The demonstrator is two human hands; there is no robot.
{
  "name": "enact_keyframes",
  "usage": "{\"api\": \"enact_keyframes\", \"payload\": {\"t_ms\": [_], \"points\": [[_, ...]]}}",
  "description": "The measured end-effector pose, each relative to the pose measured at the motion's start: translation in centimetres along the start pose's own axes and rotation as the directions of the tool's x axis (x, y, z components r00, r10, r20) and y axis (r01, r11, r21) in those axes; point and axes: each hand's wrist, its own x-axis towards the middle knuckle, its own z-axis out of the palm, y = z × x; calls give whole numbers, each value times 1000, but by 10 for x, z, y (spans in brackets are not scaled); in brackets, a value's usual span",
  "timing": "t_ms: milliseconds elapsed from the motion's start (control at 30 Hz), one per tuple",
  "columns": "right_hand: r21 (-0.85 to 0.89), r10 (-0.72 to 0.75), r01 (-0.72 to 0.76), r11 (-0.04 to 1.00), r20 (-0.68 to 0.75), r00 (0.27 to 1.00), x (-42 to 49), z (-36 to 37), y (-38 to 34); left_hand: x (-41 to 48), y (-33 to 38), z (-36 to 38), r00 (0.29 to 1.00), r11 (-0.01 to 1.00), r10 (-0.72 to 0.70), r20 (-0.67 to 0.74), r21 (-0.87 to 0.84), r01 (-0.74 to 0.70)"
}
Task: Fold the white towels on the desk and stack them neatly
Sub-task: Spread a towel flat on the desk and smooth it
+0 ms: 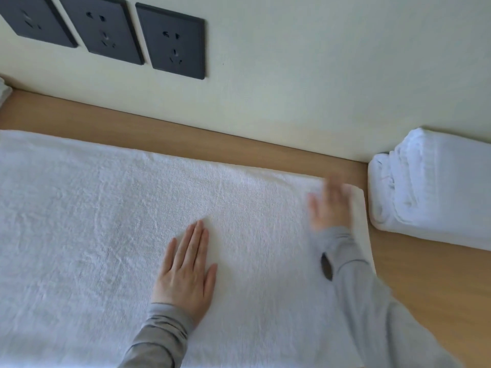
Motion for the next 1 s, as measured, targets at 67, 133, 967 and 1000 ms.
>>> {"api": "enact_keyframes", "payload": {"t_ms": [67,133,967,1000], "points": [[68,-385,387,920,-37,922,-21,14,-67,1,0,-1,1000,1000,1,3,6,-1],[30,-682,682,731,68,728,-43,30,-123,1,-1,-1,1000,1000,9,6,14,-9],[44,145,-158,986,213,966,-151,-3,83,0,6,-3,1000,1000,-12,16,-6,12],[115,190,-220,969,223,956,-158,-5,90,0,10,-3,1000,999,-22,8,-28,22]]}}
